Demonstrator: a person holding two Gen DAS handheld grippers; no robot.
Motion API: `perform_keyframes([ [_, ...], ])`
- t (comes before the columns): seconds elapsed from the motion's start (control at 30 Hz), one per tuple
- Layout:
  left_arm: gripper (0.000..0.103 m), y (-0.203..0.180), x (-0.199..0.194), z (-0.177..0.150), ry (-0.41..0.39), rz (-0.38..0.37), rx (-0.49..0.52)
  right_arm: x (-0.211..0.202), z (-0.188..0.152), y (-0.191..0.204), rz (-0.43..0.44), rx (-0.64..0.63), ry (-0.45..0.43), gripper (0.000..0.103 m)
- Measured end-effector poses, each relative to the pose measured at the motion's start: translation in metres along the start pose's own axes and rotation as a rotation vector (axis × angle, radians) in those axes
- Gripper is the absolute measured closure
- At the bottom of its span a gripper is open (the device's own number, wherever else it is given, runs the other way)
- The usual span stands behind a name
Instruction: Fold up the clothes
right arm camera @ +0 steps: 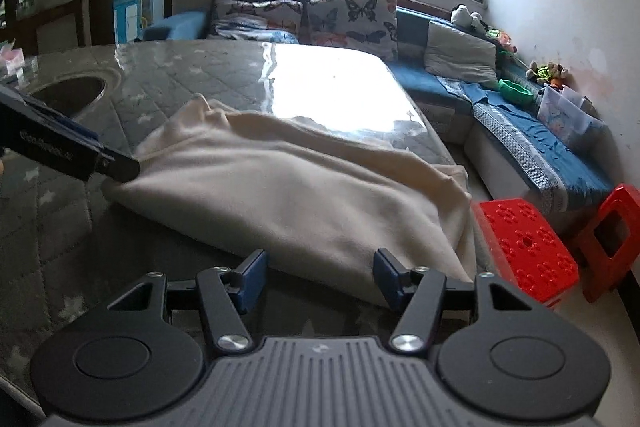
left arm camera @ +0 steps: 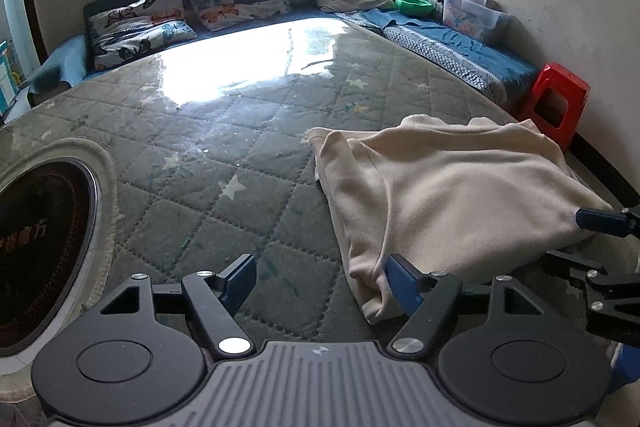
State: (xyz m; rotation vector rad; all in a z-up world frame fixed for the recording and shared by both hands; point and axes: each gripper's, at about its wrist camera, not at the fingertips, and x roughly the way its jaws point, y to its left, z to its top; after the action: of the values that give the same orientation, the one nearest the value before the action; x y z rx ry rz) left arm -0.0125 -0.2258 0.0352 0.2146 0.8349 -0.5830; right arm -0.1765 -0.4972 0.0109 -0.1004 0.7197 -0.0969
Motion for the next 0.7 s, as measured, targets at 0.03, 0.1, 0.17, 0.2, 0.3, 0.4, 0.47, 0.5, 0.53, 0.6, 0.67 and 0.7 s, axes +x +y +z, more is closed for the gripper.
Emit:
perform_keyframes([
  [0.03, 0.028, 0.001, -0.001, 0.001, -0.001, 0.002, -0.006, -0.002, 0.002, 0.000, 0.005, -0.002, -0.007, 0.043],
  [0.1, 0.028, 0.003, -0.002, 0.004, -0.004, 0.007, -0.016, -0.003, 0.007, -0.001, 0.001, -0.004, -0.023, 0.043],
  [0.17, 0.028, 0.004, -0.004, 0.008, -0.013, 0.012, -0.021, -0.002, 0.011, -0.004, 0.000, 0.013, -0.034, 0.043],
  [0.2, 0.028, 0.004, -0.005, 0.010, -0.018, 0.015, -0.024, 0.000, 0.012, -0.007, 0.001, 0.028, -0.035, 0.043],
  [0.3, 0.028, 0.004, -0.001, 0.017, -0.021, 0.030, -0.031, 0.009, 0.009, -0.018, 0.012, 0.100, -0.005, 0.043],
  [0.4, 0.028, 0.005, 0.010, 0.023, -0.007, 0.045, -0.041, 0.013, 0.003, -0.026, 0.040, 0.153, 0.018, 0.043],
  [0.47, 0.028, 0.006, 0.016, 0.025, 0.006, 0.054, -0.042, 0.011, 0.005, -0.030, 0.050, 0.156, 0.019, 0.043],
  [0.5, 0.028, 0.006, 0.018, 0.025, 0.010, 0.055, -0.041, 0.010, 0.007, -0.032, 0.052, 0.153, 0.014, 0.043],
  [0.53, 0.028, 0.006, 0.020, 0.026, 0.012, 0.056, -0.040, 0.008, 0.010, -0.034, 0.053, 0.150, 0.009, 0.043],
  [0.6, 0.028, 0.006, 0.022, 0.028, 0.013, 0.056, -0.041, 0.006, 0.016, -0.040, 0.053, 0.150, -0.004, 0.044],
  [0.67, 0.026, 0.006, 0.024, 0.030, 0.013, 0.060, -0.045, 0.010, 0.027, -0.048, 0.052, 0.168, -0.014, 0.048],
  [0.7, 0.026, 0.006, 0.025, 0.032, 0.013, 0.063, -0.047, 0.015, 0.033, -0.052, 0.053, 0.175, -0.016, 0.050],
])
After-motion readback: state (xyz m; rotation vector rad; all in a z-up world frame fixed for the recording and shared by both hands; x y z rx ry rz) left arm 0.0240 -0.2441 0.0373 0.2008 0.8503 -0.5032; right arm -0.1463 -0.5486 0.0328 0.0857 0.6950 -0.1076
